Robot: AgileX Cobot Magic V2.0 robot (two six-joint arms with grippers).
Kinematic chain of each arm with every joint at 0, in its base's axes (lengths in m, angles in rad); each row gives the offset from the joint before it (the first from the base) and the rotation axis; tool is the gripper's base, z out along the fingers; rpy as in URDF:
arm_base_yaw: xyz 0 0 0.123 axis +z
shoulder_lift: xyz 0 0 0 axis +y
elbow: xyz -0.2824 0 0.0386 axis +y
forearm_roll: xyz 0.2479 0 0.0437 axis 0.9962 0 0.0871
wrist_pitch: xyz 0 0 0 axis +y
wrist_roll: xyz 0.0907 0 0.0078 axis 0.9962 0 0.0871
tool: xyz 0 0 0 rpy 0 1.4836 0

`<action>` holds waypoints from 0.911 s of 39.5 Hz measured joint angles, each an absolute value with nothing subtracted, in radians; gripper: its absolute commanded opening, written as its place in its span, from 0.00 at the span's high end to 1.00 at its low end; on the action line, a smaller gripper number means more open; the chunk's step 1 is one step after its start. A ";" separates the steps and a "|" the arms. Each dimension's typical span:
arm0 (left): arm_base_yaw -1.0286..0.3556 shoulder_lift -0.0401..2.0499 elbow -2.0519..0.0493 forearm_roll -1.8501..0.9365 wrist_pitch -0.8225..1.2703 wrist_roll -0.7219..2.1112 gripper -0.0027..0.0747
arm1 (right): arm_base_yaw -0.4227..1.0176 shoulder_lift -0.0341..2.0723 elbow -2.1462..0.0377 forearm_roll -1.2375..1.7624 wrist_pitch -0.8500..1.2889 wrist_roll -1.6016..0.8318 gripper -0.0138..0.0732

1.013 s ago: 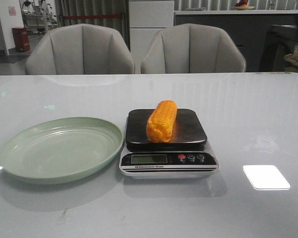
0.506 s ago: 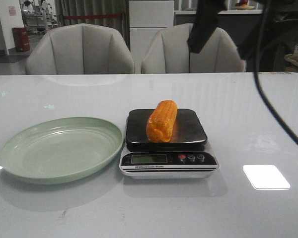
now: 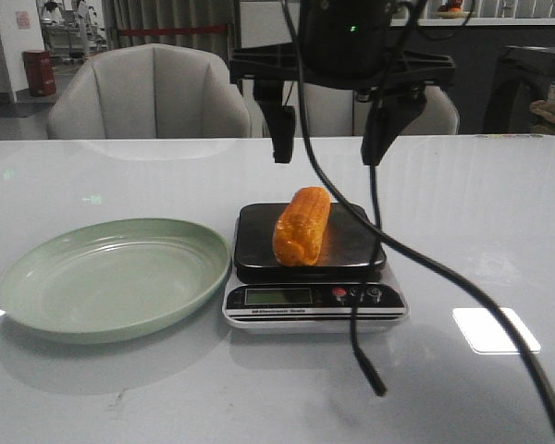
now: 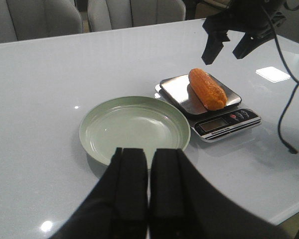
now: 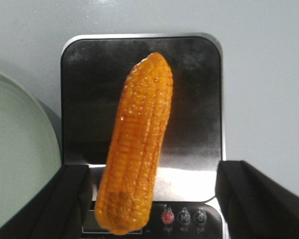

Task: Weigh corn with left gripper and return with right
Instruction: 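Lower the right gripper over the corn cob on the scale, then close the right gripper on the corn and lift it off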

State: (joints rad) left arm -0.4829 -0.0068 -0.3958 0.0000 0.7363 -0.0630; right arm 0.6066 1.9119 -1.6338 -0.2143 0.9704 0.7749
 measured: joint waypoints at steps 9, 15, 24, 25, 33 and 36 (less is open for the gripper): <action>-0.483 -0.007 -0.396 0.000 0.736 -0.063 0.82 | 0.621 2.009 -1.686 -0.201 1.011 0.798 0.15; -0.483 -0.007 -0.396 0.000 0.736 -0.063 0.82 | 0.621 2.066 -1.688 -0.158 1.031 0.800 0.30; -0.483 -0.007 -0.396 0.000 0.736 -0.063 0.82 | 0.621 2.086 -1.703 -0.111 1.031 0.800 0.60; -0.483 -0.007 -0.396 0.000 0.736 -0.063 0.82 | 0.621 2.088 -1.711 -0.108 1.034 0.800 0.60; -0.483 -0.007 -0.396 0.000 0.736 -0.063 0.82 | 0.650 2.090 -1.819 -0.099 1.042 0.800 0.60; -0.483 -0.007 -0.396 0.000 0.736 -0.063 0.82 | 0.680 2.090 -1.843 -0.085 1.023 0.800 0.60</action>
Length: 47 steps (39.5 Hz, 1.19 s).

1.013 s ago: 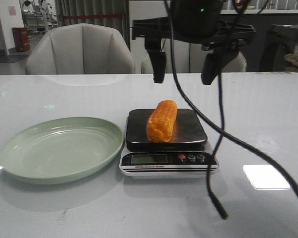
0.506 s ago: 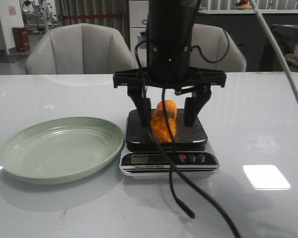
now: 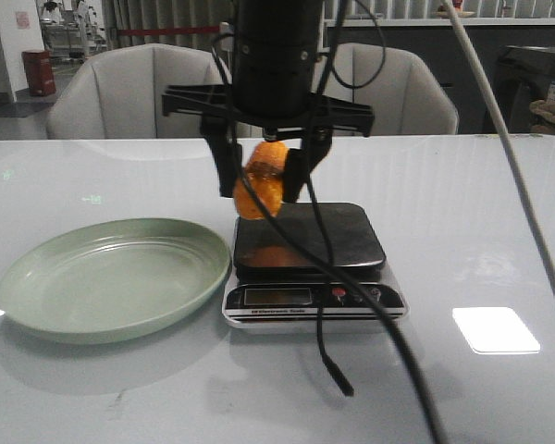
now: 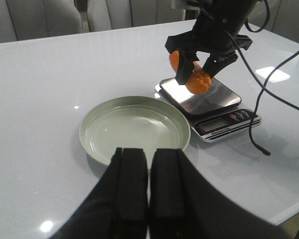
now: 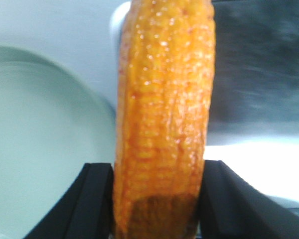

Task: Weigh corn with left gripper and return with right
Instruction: 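Close the right gripper on the corn and lift it off, then carry the corn to the green plate and release it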

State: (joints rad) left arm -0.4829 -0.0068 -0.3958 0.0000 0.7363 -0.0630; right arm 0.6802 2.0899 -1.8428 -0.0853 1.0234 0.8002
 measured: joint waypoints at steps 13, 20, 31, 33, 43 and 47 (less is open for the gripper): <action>-0.483 -0.007 -0.396 0.000 0.736 -0.063 0.82 | 0.830 2.185 -1.856 -0.024 0.871 0.792 0.60; -0.483 -0.007 -0.396 0.000 0.736 -0.063 0.82 | 0.858 2.232 -1.856 -0.023 0.793 0.786 0.48; -0.483 -0.007 -0.396 0.000 0.736 -0.063 0.82 | 0.859 2.247 -1.856 -0.022 0.773 0.786 0.18; -0.483 -0.007 -0.396 0.000 0.736 -0.063 0.82 | 0.859 2.249 -1.861 -0.022 0.773 0.786 0.18; -0.483 -0.007 -0.396 0.000 0.736 -0.063 0.82 | 0.836 2.249 -1.926 -0.021 0.840 0.784 0.18; -0.483 -0.007 -0.396 0.000 0.736 -0.063 0.82 | 0.808 2.243 -1.978 -0.021 0.915 0.784 0.18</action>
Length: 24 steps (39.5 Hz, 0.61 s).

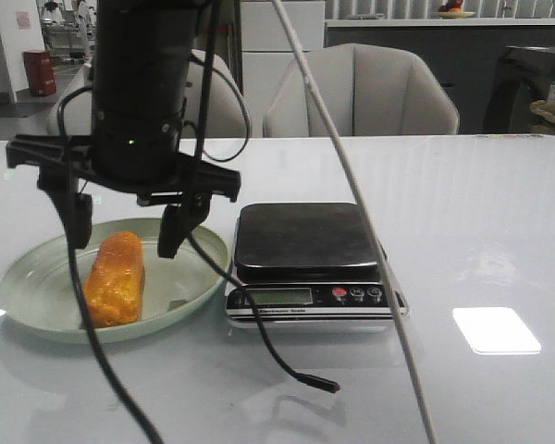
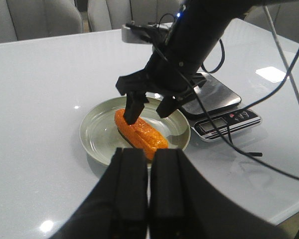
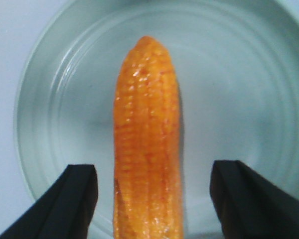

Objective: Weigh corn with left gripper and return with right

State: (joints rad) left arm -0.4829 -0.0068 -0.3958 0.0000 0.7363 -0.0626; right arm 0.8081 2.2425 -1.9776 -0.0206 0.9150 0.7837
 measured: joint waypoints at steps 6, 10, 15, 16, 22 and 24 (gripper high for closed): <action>-0.483 -0.007 -0.396 0.000 0.736 -0.063 0.82 | 0.753 2.199 -2.027 -0.019 1.056 0.698 0.18; -0.483 -0.007 -0.396 0.000 0.736 -0.063 0.82 | 0.711 2.164 -2.043 -0.016 1.146 0.582 0.18; -0.483 -0.007 -0.396 0.000 0.736 -0.063 0.82 | 0.655 2.127 -2.043 -0.013 1.219 0.456 0.18; -0.483 -0.007 -0.396 0.000 0.736 -0.063 0.82 | 0.640 2.122 -2.043 -0.013 1.224 0.430 0.18; -0.483 -0.007 -0.396 0.000 0.736 -0.063 0.82 | 0.554 2.064 -2.015 -0.013 1.233 0.333 0.18; -0.483 -0.007 -0.396 0.000 0.736 -0.063 0.82 | 0.528 2.034 -1.991 -0.013 1.234 0.308 0.18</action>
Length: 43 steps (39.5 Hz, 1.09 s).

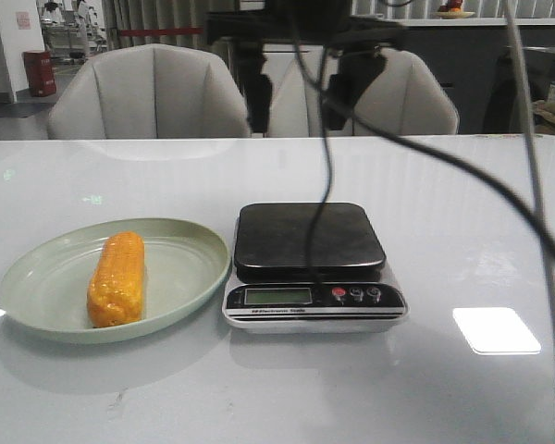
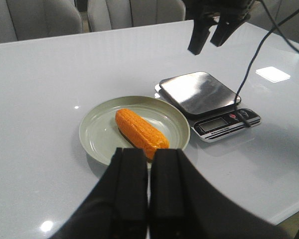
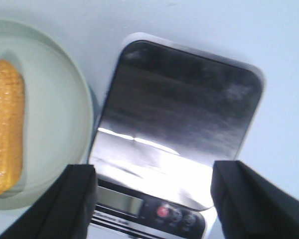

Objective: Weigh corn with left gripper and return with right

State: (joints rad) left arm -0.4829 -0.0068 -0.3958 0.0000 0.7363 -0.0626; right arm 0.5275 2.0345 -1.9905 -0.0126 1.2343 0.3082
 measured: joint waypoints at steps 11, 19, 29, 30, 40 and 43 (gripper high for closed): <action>-0.483 -0.007 -0.396 0.000 0.736 -0.063 0.82 | 0.457 1.803 -1.749 -0.013 1.224 0.235 0.18; -0.483 -0.007 -0.396 0.000 0.736 -0.063 0.82 | 0.453 1.574 -1.494 -0.013 1.093 0.229 0.18; -0.483 -0.007 -0.395 0.000 0.736 -0.063 0.82 | 0.452 1.187 -1.137 -0.013 0.878 0.227 0.18; -0.483 -0.007 -0.395 0.000 0.736 -0.063 0.82 | 0.452 1.151 -1.109 -0.013 0.855 0.227 0.18; -0.483 -0.007 -0.395 0.000 0.736 -0.063 0.82 | 0.452 0.732 -0.782 -0.028 0.673 0.227 0.18; -0.483 -0.007 -0.395 0.000 0.736 -0.063 0.82 | 0.452 0.605 -0.676 -0.045 0.609 0.227 0.18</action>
State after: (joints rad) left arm -0.4829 -0.0068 -0.3951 0.0000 0.7363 -0.0626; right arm 0.4522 0.6055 -0.6760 -0.0450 0.6092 0.2269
